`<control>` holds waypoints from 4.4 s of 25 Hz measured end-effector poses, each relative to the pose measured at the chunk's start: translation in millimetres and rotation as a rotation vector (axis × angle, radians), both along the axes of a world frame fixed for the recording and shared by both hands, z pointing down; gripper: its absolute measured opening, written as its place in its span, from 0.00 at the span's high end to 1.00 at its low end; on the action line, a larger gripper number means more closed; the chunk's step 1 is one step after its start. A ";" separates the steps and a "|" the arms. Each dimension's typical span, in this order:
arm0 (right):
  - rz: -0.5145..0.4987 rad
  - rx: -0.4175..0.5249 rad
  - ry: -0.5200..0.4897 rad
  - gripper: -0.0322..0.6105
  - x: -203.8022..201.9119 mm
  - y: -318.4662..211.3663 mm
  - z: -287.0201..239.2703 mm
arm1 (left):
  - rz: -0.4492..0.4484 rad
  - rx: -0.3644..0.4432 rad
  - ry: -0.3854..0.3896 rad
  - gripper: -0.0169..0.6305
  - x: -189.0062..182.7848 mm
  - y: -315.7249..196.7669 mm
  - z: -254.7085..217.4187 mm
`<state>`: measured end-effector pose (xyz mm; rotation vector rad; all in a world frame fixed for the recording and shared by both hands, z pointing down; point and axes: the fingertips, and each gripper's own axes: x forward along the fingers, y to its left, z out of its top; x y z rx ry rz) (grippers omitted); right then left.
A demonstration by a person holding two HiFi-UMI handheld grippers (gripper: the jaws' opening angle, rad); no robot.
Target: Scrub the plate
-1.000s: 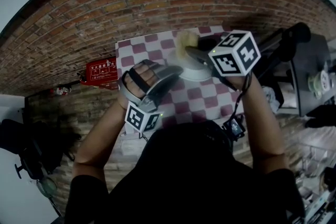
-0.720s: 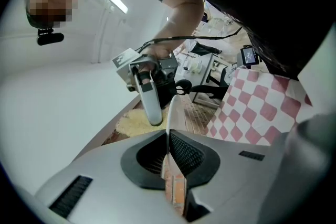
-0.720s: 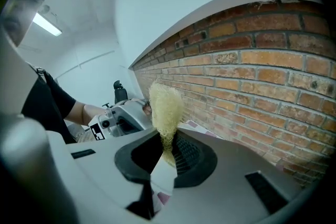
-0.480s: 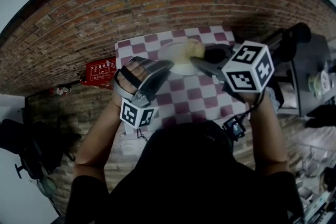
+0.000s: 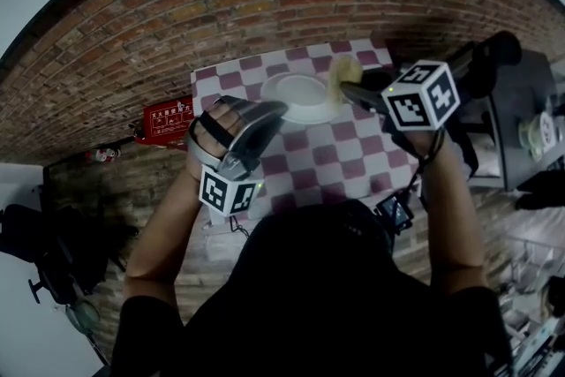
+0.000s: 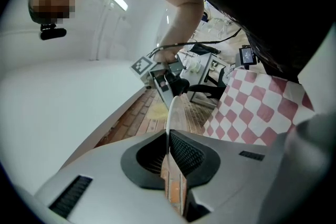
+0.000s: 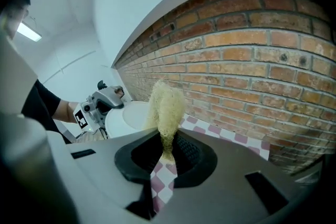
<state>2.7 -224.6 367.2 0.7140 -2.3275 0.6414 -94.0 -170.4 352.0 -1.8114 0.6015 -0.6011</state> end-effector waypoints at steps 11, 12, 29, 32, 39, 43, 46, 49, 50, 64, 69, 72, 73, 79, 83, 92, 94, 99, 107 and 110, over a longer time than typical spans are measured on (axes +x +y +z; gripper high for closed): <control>-0.053 -0.002 0.031 0.88 -39.1 -21.9 19.3 | 0.087 -0.031 -0.008 0.93 28.1 27.6 -0.3; -0.072 0.001 0.035 0.88 -46.7 -20.1 18.9 | 0.088 -0.036 -0.012 0.93 29.2 28.9 2.2; -0.242 -0.021 -0.044 0.88 -54.9 53.4 -6.8 | 0.036 -0.116 -0.035 0.94 48.9 24.8 34.2; -0.203 -0.048 -0.068 0.88 -32.1 58.8 1.3 | 0.025 -0.152 -0.044 0.94 58.5 23.9 46.0; -0.103 -0.153 -0.116 0.88 32.3 64.8 39.4 | -0.041 -0.254 -0.034 0.94 72.4 12.8 76.1; -0.021 -0.185 -0.085 0.88 72.8 55.5 68.2 | -0.061 -0.348 0.008 0.94 83.2 13.6 92.7; 0.044 -0.190 -0.053 0.88 101.0 45.7 86.3 | -0.082 -0.475 0.070 0.94 88.5 13.4 107.4; 0.089 -0.199 -0.022 0.88 120.6 42.5 104.6 | -0.118 -0.618 0.141 0.94 91.8 13.7 124.2; 0.103 -0.203 -0.015 0.88 125.9 42.3 110.3 | -0.132 -0.668 0.173 0.94 92.2 14.0 129.7; 0.205 -0.210 0.004 0.88 168.5 39.2 144.8 | -0.348 -1.163 0.604 0.94 81.2 -16.0 183.7; 0.226 -0.254 0.016 0.88 175.1 49.0 166.3 | -0.401 -1.264 0.667 0.94 86.2 -12.3 207.5; 0.229 -0.268 0.014 0.88 175.2 54.0 175.1 | -0.452 -1.338 0.735 0.94 84.2 -13.6 224.9; 0.232 -0.270 0.013 0.88 175.2 56.0 178.2 | -0.466 -1.358 0.750 0.94 83.7 -14.2 230.0; 0.231 -0.298 0.008 0.88 170.6 62.3 194.4 | -0.514 -1.483 0.842 0.94 86.1 -18.4 252.7; 0.228 -0.319 0.007 0.88 169.5 64.1 202.3 | -0.575 -1.578 0.926 0.94 83.0 -18.8 274.1; 0.232 -0.339 0.001 0.88 166.4 65.4 214.2 | -0.701 -1.745 1.048 0.94 76.7 -18.2 318.6; 0.225 -0.343 -0.011 0.88 162.2 66.7 214.4 | -0.728 -1.768 1.057 0.94 73.8 -18.5 327.4; 0.213 -0.352 -0.031 0.88 152.2 73.2 213.4 | -0.778 -1.797 1.051 0.94 66.3 -16.0 345.9; 0.212 -0.358 -0.039 0.88 150.2 79.8 212.8 | -0.839 -1.800 1.019 0.94 52.9 -19.7 368.9; 0.207 -0.362 -0.041 0.88 148.0 83.8 212.3 | -0.857 -1.793 1.001 0.93 50.8 -19.9 376.5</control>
